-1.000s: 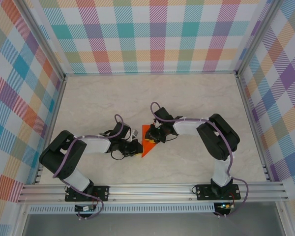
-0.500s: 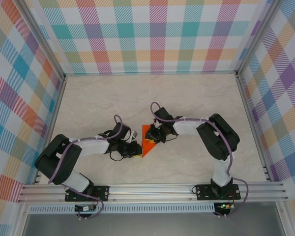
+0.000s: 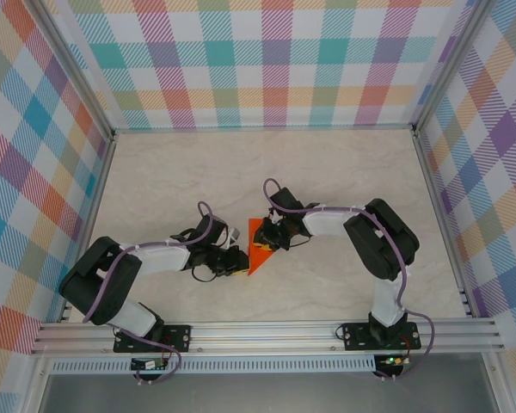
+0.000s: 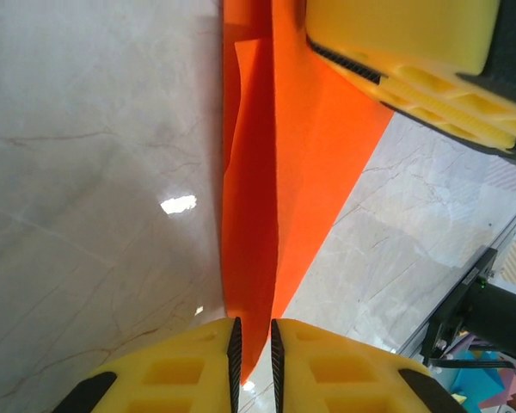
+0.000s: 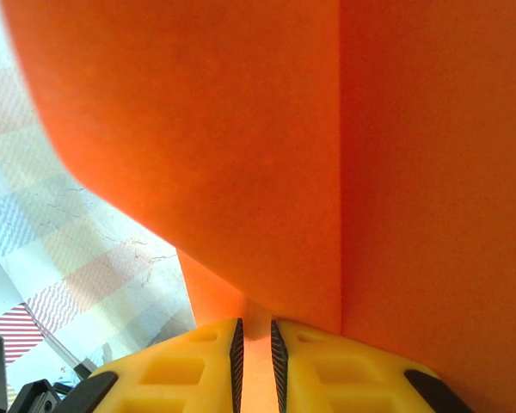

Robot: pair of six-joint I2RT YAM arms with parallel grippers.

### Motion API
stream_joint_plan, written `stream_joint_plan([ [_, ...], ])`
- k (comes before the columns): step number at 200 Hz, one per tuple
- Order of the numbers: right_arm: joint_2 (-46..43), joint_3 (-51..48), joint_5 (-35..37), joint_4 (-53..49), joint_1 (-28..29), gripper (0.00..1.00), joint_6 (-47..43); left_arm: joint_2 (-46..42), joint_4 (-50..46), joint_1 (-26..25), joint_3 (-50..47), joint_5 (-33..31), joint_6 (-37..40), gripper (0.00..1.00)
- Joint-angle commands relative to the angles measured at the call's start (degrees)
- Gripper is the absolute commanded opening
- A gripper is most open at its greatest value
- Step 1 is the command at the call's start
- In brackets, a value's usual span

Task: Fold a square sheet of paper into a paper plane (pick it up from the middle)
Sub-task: Fourth fold the wing at the center of the table.

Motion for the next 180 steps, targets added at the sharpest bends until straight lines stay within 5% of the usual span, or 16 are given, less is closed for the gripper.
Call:
stream_joint_plan([
  [1, 3.62, -1.01, 1.26, -2.92, 0.57, 0.20, -1.19, -1.68, 1.56, -0.39, -1.41, -1.05, -1.39, 0.20],
  [100, 3.89, -0.59, 1.30, -3.20, 0.58, 0.20, -1.34, 3.02, 7.46, -0.41, -1.00, -0.06, -4.72, 0.23],
  [180, 3.91, -0.83, 1.13, -3.18, 0.58, 0.20, -1.44, 5.44, 2.19, -0.41, 0.16, -0.27, -2.77, 0.12],
])
